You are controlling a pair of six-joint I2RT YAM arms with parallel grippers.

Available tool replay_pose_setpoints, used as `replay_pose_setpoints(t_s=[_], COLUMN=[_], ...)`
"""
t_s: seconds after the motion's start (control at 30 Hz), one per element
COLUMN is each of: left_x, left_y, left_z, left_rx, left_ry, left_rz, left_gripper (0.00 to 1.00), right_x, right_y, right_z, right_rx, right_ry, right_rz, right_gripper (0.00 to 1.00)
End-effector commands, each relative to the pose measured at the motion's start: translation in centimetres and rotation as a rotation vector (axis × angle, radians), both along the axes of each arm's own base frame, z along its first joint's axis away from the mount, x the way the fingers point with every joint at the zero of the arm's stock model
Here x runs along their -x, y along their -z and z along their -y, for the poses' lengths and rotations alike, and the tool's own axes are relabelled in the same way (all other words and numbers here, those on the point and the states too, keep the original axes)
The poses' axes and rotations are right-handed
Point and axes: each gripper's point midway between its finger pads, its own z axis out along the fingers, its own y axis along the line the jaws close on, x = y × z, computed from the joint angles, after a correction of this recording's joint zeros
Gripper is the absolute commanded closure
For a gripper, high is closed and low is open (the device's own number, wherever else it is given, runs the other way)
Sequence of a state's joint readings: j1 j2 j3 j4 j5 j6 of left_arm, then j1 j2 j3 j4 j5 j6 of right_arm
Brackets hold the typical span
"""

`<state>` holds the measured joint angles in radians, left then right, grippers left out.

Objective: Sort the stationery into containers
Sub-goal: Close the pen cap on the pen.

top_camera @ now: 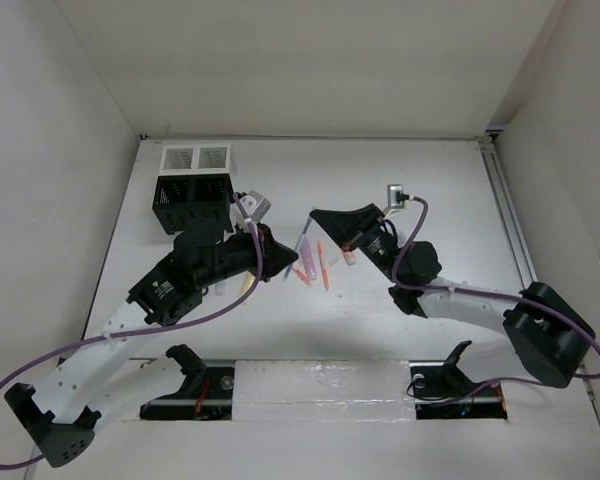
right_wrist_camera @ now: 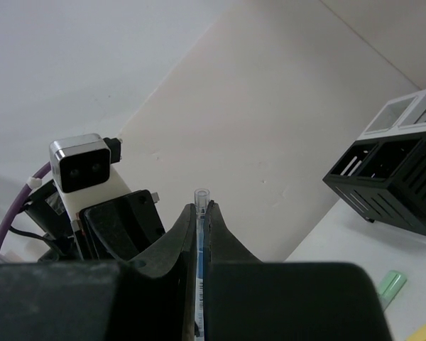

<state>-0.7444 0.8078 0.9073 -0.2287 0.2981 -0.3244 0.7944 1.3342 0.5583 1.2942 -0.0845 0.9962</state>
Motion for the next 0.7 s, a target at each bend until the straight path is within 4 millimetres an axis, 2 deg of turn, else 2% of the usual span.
replay_pose_setpoints(t_s=[0.0,0.03,0.3,0.5,0.67], left_x=[-0.6,-0.6,-1.1,-1.5,-1.7], left_y=[-2.8,-2.8,-3.8,-5.1,-5.2], left_z=[0.3,0.3,-0.1,0.2,0.3], left_rx=[0.099,0.099,0.122,0.123,0.117], left_ry=[-0.018,-0.017,-0.064,-0.06,-0.059], left_rz=[0.068,0.068,0.08,0.11,0.117], left_gripper=[1.0,1.0,1.0,1.0,1.0], right_x=[1.8,1.5,1.9,2.1,2.3], right_y=[-3.3,-2.8,-2.9,-1.5,-0.7], right_z=[-0.2,-0.5,-1.3,-2.0,-2.9], right_rx=[-0.079,-0.061,-0.024,0.053,0.124], right_ry=[-0.055,-0.056,-0.08,-0.087,-0.105], right_rz=[0.094,0.076,0.087,0.071,0.071], right_gripper=[1.0,1.0,1.0,1.0,1.0])
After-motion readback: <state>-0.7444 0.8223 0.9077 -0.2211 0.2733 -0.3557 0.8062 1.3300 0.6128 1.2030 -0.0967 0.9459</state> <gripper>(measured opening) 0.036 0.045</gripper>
